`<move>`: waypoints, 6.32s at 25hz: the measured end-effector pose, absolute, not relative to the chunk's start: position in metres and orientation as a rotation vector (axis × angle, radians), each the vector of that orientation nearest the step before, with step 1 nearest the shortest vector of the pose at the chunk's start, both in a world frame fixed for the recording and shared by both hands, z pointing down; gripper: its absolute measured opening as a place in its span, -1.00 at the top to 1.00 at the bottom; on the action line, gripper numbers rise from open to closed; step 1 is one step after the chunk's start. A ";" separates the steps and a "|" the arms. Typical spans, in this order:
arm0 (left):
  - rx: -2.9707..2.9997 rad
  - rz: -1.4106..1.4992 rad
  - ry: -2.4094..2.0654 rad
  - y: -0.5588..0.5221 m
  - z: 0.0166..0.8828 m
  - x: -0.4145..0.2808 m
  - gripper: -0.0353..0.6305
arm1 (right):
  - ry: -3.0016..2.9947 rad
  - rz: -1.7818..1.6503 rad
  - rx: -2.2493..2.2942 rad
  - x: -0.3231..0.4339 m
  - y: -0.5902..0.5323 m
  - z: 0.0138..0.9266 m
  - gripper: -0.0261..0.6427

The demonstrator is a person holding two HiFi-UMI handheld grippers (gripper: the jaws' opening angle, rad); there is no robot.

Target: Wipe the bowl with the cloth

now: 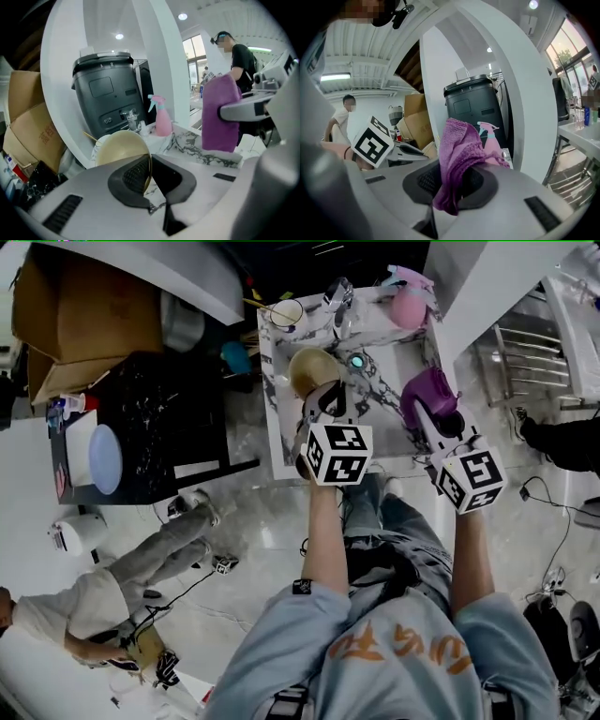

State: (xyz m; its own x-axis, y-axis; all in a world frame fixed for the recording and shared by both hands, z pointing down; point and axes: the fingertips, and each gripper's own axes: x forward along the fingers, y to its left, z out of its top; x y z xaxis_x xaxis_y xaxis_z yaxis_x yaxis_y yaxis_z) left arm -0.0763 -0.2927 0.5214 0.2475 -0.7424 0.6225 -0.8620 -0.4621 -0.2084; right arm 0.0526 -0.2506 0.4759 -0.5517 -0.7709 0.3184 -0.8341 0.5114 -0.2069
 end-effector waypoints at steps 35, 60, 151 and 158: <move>2.892 0.735 -0.616 -0.141 0.441 0.023 0.79 | -2.780 0.084 0.783 0.027 -0.155 0.411 0.67; 2.964 0.230 -0.040 -0.090 0.375 0.033 0.79 | -3.004 0.293 0.992 0.063 -0.204 0.381 0.68; 2.777 1.246 0.301 -0.027 0.457 0.036 0.80 | -2.686 0.206 -0.136 0.020 -0.078 0.435 0.68; 2.843 1.220 0.086 -0.052 0.458 0.025 0.79 | -2.801 0.210 -0.044 0.025 -0.091 0.417 0.68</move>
State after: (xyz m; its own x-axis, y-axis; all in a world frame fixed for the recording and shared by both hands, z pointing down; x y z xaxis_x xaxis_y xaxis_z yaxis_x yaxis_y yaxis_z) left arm 0.0252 -0.0524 0.4576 0.6877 0.0696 0.7226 0.0327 -0.9974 0.0650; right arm 0.0254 -0.0912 0.4172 -0.9447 0.0545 0.3234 0.0056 0.9886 -0.1502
